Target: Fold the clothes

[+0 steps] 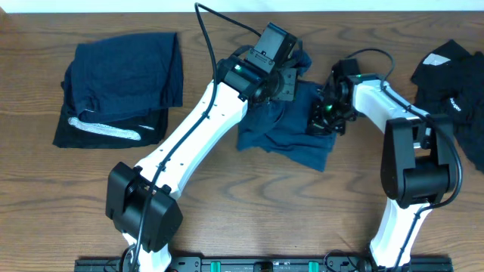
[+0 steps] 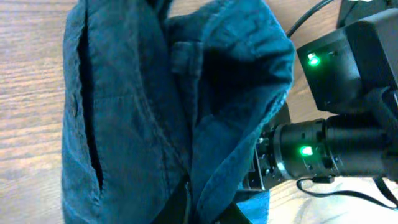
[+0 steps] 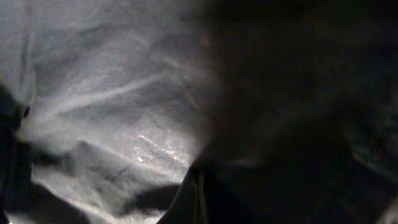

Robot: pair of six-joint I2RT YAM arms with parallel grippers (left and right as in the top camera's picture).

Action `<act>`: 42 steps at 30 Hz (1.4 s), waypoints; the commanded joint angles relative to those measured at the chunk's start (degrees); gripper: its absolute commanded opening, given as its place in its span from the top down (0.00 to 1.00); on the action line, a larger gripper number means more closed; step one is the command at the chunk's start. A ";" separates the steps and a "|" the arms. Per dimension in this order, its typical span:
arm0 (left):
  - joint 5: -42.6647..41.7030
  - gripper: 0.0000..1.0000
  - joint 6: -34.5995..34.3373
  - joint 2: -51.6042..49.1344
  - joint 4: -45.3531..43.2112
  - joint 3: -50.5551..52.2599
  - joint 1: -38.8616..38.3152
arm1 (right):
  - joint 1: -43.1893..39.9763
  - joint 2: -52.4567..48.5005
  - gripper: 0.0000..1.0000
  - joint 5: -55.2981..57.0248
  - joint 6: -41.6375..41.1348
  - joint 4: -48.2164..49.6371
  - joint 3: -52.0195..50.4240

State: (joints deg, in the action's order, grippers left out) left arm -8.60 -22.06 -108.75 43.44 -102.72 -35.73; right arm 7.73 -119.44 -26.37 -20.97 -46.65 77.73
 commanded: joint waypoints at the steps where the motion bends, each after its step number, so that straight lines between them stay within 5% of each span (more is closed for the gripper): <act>1: 0.04 0.92 1.62 -0.11 1.01 0.33 1.40 | 2.84 -2.45 0.99 -4.02 -3.52 1.84 -1.57; 12: 0.02 0.92 5.68 0.52 7.96 -0.74 1.51 | 7.15 -2.45 0.99 -5.55 -8.41 7.15 -1.57; 32: 0.09 0.93 3.54 -3.39 6.40 0.13 -3.72 | 7.19 -2.45 0.99 -5.57 -8.59 7.65 -1.51; 42: 0.74 0.94 3.63 -3.34 6.32 0.13 -3.45 | 3.26 2.32 0.96 -4.31 -6.01 0.33 4.81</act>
State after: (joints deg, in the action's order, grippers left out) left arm -8.56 -18.20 -112.07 49.87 -102.72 -39.22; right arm 12.84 -120.25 -31.64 -28.49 -45.21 79.85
